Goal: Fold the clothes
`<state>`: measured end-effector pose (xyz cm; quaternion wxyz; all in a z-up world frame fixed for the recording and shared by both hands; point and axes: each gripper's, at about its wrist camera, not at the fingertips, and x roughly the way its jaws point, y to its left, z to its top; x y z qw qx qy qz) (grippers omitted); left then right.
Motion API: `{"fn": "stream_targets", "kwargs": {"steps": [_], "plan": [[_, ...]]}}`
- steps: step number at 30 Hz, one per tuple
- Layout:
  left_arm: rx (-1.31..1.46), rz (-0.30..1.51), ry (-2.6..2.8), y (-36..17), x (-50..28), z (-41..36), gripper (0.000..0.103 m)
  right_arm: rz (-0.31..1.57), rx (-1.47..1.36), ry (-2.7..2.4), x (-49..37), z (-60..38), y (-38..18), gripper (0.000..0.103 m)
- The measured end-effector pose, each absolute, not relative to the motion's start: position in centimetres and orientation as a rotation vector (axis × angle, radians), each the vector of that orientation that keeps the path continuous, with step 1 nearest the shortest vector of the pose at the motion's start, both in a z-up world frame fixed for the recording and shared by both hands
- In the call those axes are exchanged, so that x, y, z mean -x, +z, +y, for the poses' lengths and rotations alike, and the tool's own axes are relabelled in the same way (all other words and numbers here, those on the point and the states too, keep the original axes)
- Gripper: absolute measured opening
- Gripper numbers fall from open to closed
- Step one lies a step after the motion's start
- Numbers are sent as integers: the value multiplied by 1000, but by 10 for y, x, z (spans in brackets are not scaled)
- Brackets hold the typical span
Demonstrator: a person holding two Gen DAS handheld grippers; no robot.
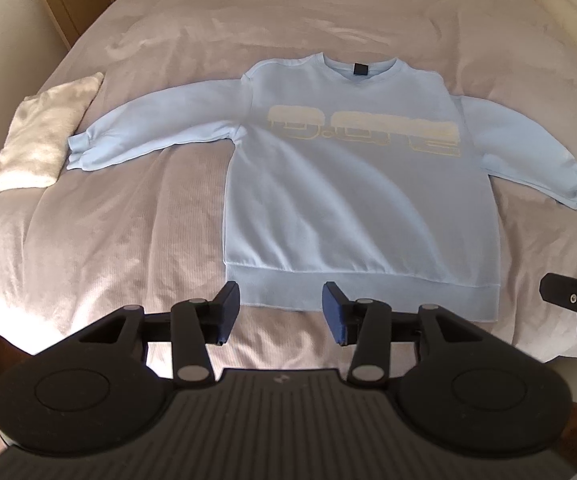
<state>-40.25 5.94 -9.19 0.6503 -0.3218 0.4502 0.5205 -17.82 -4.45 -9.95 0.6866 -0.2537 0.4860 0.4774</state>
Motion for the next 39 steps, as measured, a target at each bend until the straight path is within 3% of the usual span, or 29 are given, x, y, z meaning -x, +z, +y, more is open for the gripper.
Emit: {"fn": "stream_targets", "kwargs": {"steps": [9, 21, 32, 37, 39], "plan": [[889, 987, 1105, -144, 443, 168, 44, 1192, 578, 973, 174, 41, -139, 99], [1388, 564, 1399, -295, 626, 332, 41, 1431, 425, 822, 154, 171, -277, 99], [1485, 109, 1702, -349, 763, 368, 40, 1451, 416, 781, 160, 217, -338, 99], [1468, 5, 1704, -361, 770, 373, 31, 1457, 425, 788, 158, 218, -346, 100], [1443, 9, 1711, -357, 767, 373, 13, 1459, 418, 798, 155, 218, -347, 100]]}}
